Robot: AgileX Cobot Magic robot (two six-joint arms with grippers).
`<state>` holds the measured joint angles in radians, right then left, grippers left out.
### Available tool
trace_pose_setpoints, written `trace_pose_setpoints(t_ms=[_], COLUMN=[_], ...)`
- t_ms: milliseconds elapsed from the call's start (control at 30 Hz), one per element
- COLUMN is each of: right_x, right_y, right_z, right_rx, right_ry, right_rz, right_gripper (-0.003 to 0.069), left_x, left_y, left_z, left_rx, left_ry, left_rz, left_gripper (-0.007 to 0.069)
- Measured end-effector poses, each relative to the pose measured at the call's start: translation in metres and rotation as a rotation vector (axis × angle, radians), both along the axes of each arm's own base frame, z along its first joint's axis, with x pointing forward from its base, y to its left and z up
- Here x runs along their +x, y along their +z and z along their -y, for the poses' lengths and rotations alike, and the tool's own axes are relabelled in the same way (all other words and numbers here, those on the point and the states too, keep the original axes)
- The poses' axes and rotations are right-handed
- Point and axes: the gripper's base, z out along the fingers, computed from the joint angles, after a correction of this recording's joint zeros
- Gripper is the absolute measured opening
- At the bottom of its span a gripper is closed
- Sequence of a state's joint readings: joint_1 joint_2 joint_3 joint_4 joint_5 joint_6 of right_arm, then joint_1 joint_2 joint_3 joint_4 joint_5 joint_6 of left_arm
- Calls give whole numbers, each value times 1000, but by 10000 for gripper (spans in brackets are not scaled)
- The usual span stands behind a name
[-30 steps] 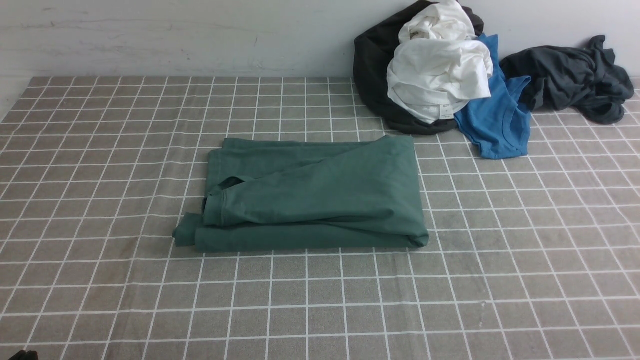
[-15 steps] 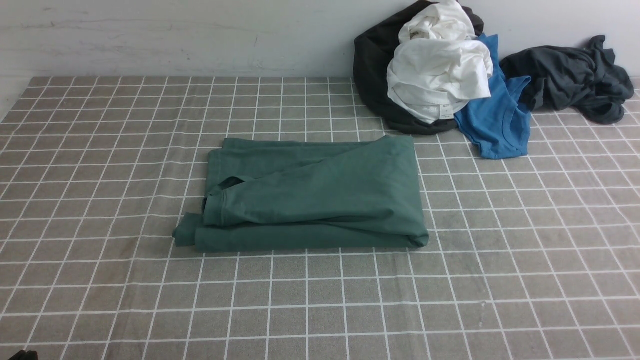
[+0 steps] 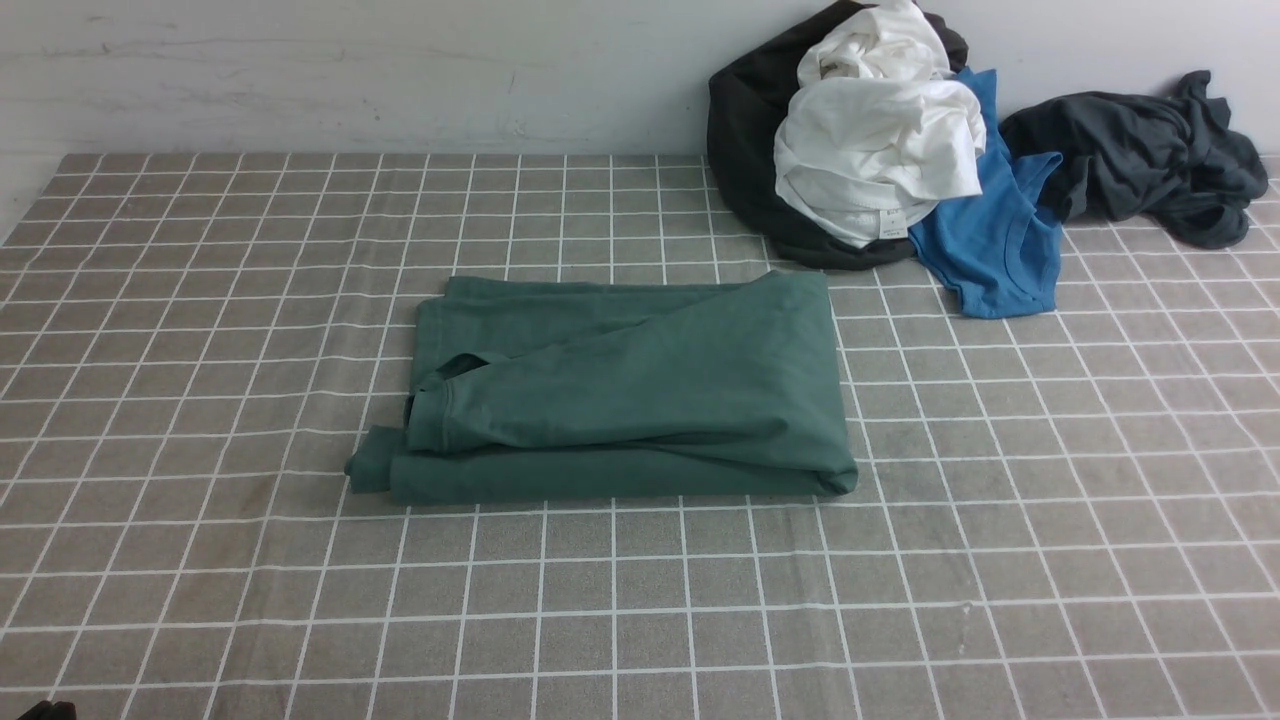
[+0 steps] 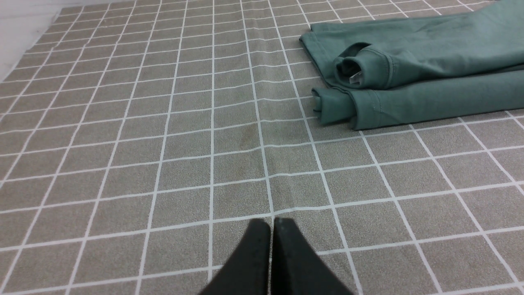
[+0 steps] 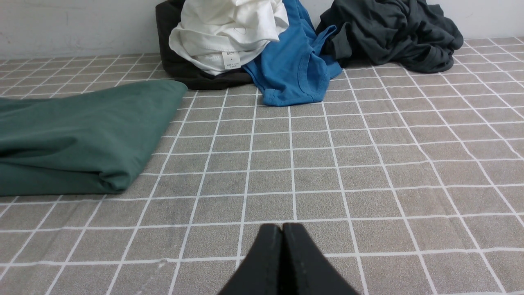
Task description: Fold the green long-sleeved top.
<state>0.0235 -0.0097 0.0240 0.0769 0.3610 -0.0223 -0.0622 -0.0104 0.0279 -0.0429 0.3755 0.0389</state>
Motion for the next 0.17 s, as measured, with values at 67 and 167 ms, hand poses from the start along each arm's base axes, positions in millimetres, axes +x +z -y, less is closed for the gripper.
trace_pose_setpoints(t_ms=[67, 167], right_x=[0, 0], right_y=[0, 0], right_z=[0, 0], right_rx=[0, 0], right_ry=[0, 0], right_rz=[0, 0], right_gripper=[-14, -14], left_x=[0, 0], left_y=[0, 0], left_z=[0, 0], left_rx=[0, 0], left_ry=[0, 0], left_rz=[0, 0], left_gripper=[-7, -7])
